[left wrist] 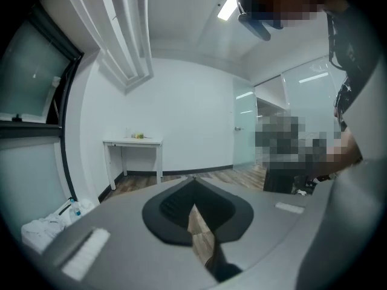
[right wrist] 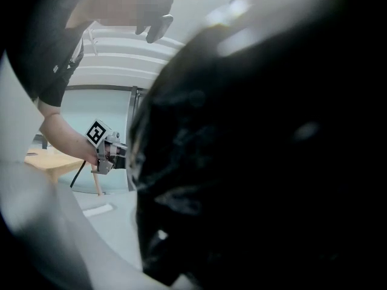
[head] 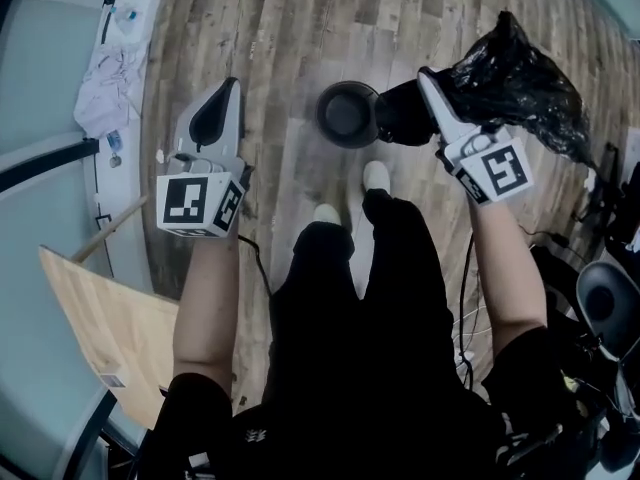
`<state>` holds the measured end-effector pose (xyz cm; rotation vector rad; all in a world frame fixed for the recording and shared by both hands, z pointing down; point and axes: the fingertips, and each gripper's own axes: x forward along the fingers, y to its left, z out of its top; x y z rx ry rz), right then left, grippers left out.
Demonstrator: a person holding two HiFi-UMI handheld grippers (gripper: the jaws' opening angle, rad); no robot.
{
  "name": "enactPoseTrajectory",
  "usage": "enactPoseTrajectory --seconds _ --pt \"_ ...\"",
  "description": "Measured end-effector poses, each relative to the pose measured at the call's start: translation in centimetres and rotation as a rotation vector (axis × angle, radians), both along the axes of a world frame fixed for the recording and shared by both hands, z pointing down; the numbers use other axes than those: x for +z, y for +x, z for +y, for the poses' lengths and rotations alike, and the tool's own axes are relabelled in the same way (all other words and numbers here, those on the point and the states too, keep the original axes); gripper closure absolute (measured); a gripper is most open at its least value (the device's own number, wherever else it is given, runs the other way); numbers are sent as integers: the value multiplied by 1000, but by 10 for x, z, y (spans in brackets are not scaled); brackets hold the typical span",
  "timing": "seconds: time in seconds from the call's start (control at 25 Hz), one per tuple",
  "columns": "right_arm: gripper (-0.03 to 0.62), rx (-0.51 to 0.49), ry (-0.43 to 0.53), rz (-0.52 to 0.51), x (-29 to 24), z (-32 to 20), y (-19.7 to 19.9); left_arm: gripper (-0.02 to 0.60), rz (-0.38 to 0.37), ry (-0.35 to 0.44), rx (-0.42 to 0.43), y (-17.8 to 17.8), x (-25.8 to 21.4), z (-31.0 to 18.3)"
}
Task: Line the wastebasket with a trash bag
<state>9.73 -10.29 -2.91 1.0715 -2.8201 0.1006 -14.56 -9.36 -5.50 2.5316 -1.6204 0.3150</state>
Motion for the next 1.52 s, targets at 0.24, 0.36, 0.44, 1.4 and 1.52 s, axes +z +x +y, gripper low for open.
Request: enactPoseTrajectory --seconds 0.24,0.36,0.44,1.4,1.52 --pt "592 -38 -10 -24 88 -16 -11 574 -4 -16 0 -3 95 -14" --pt "592 -54 2 -16 136 -26 -19 574 -9 -8 8 -9 142 -25" --pt "592 -66 12 -12 168 -33 -23 574 -18 8 25 -6 175 -35" --pt "592 -363 90 64 430 -2 -92 574 5 115 135 12 434 -61" --pt "592 -380 84 71 445 3 -95 574 10 91 137 13 447 -53"
